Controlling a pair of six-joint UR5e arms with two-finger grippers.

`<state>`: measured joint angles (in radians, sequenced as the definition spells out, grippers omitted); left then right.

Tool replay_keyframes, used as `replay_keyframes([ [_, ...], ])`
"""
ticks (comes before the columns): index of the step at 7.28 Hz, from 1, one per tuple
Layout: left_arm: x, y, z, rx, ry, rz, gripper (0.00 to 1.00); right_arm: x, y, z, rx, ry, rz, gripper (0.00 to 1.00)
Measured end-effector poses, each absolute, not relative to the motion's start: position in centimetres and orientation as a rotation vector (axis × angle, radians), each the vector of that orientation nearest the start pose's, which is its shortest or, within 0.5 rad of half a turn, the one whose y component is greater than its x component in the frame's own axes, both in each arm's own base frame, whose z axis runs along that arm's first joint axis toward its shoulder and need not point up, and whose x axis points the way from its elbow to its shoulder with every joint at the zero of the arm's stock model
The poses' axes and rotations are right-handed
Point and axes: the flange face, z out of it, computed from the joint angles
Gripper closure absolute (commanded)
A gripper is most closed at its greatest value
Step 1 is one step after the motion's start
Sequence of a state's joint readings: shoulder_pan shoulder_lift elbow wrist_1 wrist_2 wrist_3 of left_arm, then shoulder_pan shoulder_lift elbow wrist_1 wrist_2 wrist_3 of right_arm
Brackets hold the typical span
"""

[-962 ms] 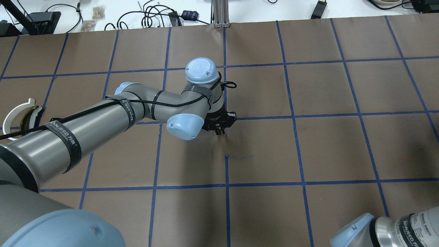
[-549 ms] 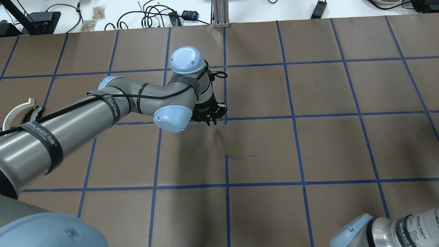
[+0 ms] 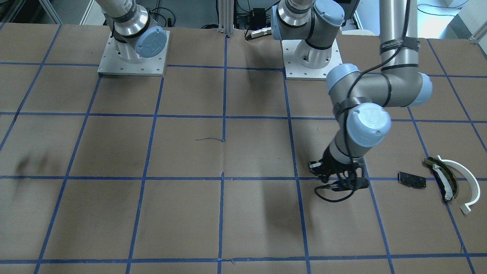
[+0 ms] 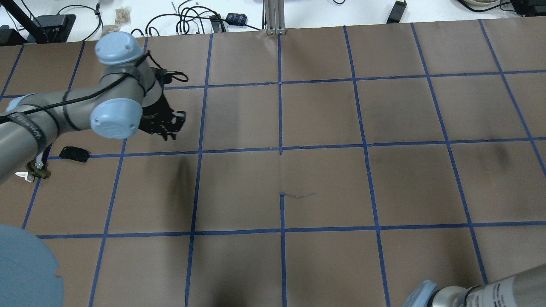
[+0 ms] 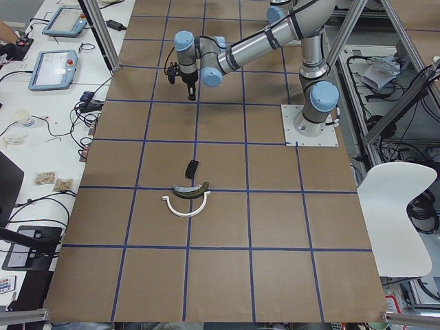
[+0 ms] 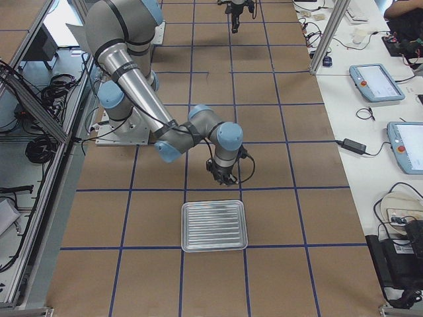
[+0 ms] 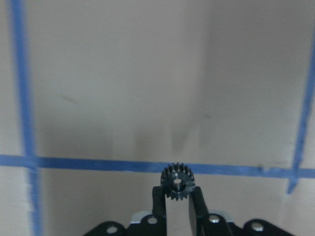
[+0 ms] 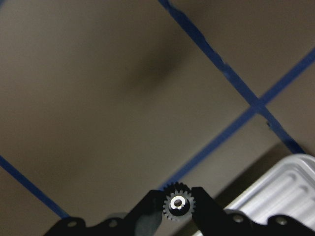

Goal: Place bearing gear from tray to pile

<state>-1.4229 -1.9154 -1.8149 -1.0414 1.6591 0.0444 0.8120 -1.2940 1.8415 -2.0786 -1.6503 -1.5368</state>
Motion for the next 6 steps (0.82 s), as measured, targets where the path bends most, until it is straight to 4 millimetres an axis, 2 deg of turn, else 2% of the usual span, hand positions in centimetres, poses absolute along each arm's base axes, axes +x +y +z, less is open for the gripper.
replay_keyframes([
  [2,7.6,-54.8,23.1,-0.128,3.019,0.176,1.0,-15.9,-49.2,26.4,-1.038,2.953,0.174,1.0],
  [3,11.6,-53.0,22.5,-0.113,3.03,0.204,1.0,-10.6,-48.6,26.3,-0.954,2.984,0.184,1.0],
  [5,15.8,-50.4,21.4,-0.131,3.049,0.249,0.98,-0.9,-46.6,25.7,-0.751,3.058,0.2,0.99],
  [6,17.6,-49.5,20.8,-0.16,3.063,0.266,0.73,4.0,-46.0,25.5,-0.64,3.1,0.198,0.98],
])
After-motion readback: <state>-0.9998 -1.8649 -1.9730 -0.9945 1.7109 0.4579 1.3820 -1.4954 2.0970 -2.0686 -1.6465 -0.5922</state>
